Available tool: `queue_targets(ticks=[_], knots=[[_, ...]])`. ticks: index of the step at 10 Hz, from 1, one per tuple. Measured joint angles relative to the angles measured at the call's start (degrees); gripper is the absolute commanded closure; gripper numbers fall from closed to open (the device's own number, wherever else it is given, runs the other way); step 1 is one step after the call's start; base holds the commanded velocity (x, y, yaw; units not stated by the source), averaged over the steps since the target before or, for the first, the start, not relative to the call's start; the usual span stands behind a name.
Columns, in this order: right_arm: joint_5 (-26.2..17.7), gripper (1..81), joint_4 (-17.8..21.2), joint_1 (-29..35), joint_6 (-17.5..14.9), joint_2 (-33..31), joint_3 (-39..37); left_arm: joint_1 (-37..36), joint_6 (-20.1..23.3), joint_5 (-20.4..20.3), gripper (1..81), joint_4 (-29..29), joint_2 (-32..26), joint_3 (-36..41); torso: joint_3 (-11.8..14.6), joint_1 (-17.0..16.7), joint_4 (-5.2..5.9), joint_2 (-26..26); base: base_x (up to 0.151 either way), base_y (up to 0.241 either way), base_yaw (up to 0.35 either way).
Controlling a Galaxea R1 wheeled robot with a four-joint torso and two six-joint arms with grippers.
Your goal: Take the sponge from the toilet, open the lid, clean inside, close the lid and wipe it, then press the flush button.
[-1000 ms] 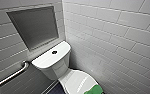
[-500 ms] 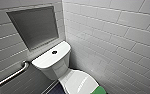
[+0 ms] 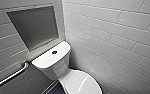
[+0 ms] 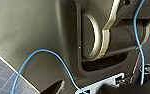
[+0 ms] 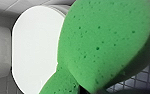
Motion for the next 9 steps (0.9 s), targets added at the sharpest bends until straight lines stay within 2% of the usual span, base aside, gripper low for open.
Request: queue_targets(ticks=[1, 3, 5, 6, 7, 9], knots=[[-1.71, 81.1, 1.72, -1.84, -1.18, -1.69, 1.79, -0.41, -0.02, 0.0, 1.0, 0.0, -0.37, 0.5, 0.0, 0.0, 0.0, 0.0, 0.0, 0.0, 0.0], [-3.5, 81.1, 13.9, -6.22, -11.41, -4.0, 4.08, -0.85, 0.0, -0.01, 1.0, 0.0, -1.96, 2.86, 0.0, 0.0, 0.0, 0.0, 0.0, 0.0, 0.0], [-2.8, 81.1, 28.38, -8.98, -30.79, -4.44, 4.08, -1.24, -0.02, 0.16, 1.0, 0.0, -5.46, 9.68, 0.0, 0.0, 0.0, 0.0, 0.0, 0.0, 0.0], [-1.62, 81.1, 33.29, -11.59, -37.66, -5.27, 4.11, -1.9, -0.02, 0.13, 1.0, 0.0, -8.0, 14.25, 0.0, 0.0, 0.0, 0.0, 0.0, 0.0, 0.0], [-0.83, 81.1, 35.72, -15.26, -42.01, -6.45, 4.11, -2.91, -0.05, 0.13, 1.0, 0.0, -10.97, 19.13, 0.0, 0.0, 0.0, 0.0, 0.0, 0.0, 0.0], [-0.82, 81.1, 35.5, -22.74, -44.02, -7.67, 4.13, -4.92, -0.11, 0.13, 1.0, 0.0, -18.12, 28.47, 0.0, 0.0, 0.0, 0.0, 0.0, 0.0, 0.0]])
